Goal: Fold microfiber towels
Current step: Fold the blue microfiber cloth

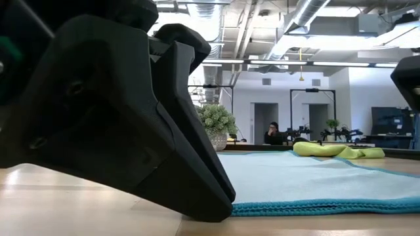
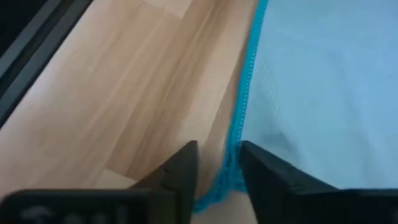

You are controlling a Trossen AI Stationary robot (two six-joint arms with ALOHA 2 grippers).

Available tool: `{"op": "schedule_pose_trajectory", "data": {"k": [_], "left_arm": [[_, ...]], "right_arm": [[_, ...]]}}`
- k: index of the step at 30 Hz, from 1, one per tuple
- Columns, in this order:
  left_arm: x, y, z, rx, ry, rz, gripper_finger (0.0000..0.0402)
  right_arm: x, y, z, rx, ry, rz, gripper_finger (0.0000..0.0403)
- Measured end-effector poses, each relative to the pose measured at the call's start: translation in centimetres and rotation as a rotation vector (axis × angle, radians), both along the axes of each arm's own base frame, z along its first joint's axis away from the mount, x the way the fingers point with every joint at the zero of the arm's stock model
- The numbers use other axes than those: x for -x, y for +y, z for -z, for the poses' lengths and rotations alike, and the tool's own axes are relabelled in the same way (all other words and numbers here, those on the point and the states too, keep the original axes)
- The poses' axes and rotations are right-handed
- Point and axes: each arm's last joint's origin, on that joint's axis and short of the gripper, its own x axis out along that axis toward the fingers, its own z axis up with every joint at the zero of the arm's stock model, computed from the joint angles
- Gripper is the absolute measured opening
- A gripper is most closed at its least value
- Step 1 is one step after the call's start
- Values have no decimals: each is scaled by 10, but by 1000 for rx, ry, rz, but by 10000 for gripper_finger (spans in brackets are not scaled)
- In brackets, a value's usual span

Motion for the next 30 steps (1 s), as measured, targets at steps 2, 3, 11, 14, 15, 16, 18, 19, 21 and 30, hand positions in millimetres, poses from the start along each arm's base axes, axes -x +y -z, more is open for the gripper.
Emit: {"op": "schedule_pose_trajectory", "data": {"k": [2, 3, 11, 14, 15, 16, 18, 19, 21, 30], "left_arm": [[0, 0, 0, -2, -1, 2, 30], [0, 0, 0, -6, -1, 6, 30], [-4, -8, -10, -5, -27, 21, 29], [-7, -17, -23, 30, -53, 45, 29], [-8, -22, -28, 48, -53, 57, 29], [-9, -26, -33, 71, -54, 69, 29], [-10, -34, -44, 117, -59, 90, 29], [-10, -38, -49, 123, -63, 96, 29], [-9, -45, -58, 137, -81, 109, 29], [-6, -49, -66, -16, -134, 118, 33]], "right_arm": [[0, -1, 0, 2, 8, 5, 92], [0, -1, 0, 7, 9, 9, 73], [1, 4, -5, 18, 6, 4, 20], [3, 16, -16, -17, 10, -37, 27], [4, 22, -21, -37, 8, -55, 25], [6, 28, -27, -71, 3, -77, 22], [10, 39, -41, -137, -7, -121, 12], [12, 43, -45, -151, -13, -136, 8], [15, 49, -50, -159, -26, -156, 5], [7, 38, -50, -97, -45, 22, 6]]}}
